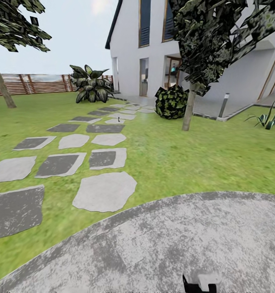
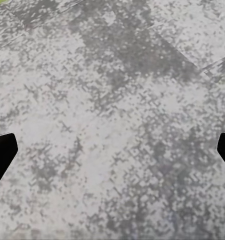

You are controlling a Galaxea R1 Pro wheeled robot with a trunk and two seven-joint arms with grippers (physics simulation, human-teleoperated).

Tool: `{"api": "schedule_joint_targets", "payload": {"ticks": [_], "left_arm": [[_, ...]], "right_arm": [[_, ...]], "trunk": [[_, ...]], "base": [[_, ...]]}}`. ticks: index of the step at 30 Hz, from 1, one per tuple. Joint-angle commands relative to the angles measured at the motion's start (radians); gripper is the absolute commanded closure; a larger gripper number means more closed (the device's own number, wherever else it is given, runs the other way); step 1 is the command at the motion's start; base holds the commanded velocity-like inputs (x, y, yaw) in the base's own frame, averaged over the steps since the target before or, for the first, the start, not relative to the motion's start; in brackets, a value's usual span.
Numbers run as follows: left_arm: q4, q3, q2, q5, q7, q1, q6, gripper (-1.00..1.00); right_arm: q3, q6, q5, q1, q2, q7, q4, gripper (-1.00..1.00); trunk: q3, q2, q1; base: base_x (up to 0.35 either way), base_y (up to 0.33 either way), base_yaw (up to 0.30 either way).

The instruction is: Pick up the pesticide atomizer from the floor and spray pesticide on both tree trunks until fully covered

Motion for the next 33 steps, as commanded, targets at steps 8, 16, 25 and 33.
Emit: {"api": "schedule_joint_targets", "payload": {"ticks": [8, 16, 25, 33], "left_arm": [[0.000, 0.000, 0.000, 0.000, 0.000, 0.000, 0.001, -1.00], [0.000, 0.000, 0.000, 0.000, 0.000, 0.000, 0.001, -1.00], [0.000, 0.000, 0.000, 0.000, 0.000, 0.000, 0.001, -1.00], [0.000, 0.000, 0.000, 0.000, 0.000, 0.000, 0.001, -1.00]], "right_arm": [[0.001, 0.000, 0.000, 0.000, 0.000, 0.000, 0.004, -1.00], [0.002, 0.000, 0.000, 0.000, 0.000, 0.000, 0.004, -1.00], [0.002, 0.000, 0.000, 0.000, 0.000, 0.000, 0.004, -1.00], [0.002, 0.000, 0.000, 0.000, 0.000, 0.000, 0.004, -1.00]], "trunk": [[-0.038, -0.056, 0.031], [-0.076, -0.112, 0.061], [-0.118, -0.175, 0.096], [-0.156, -0.231, 0.127]], "base": [[0.000, 0.000, 0.072], [0.000, 0.000, 0.072], [0.000, 0.000, 0.072], [0.000, 0.000, 0.073]]}}
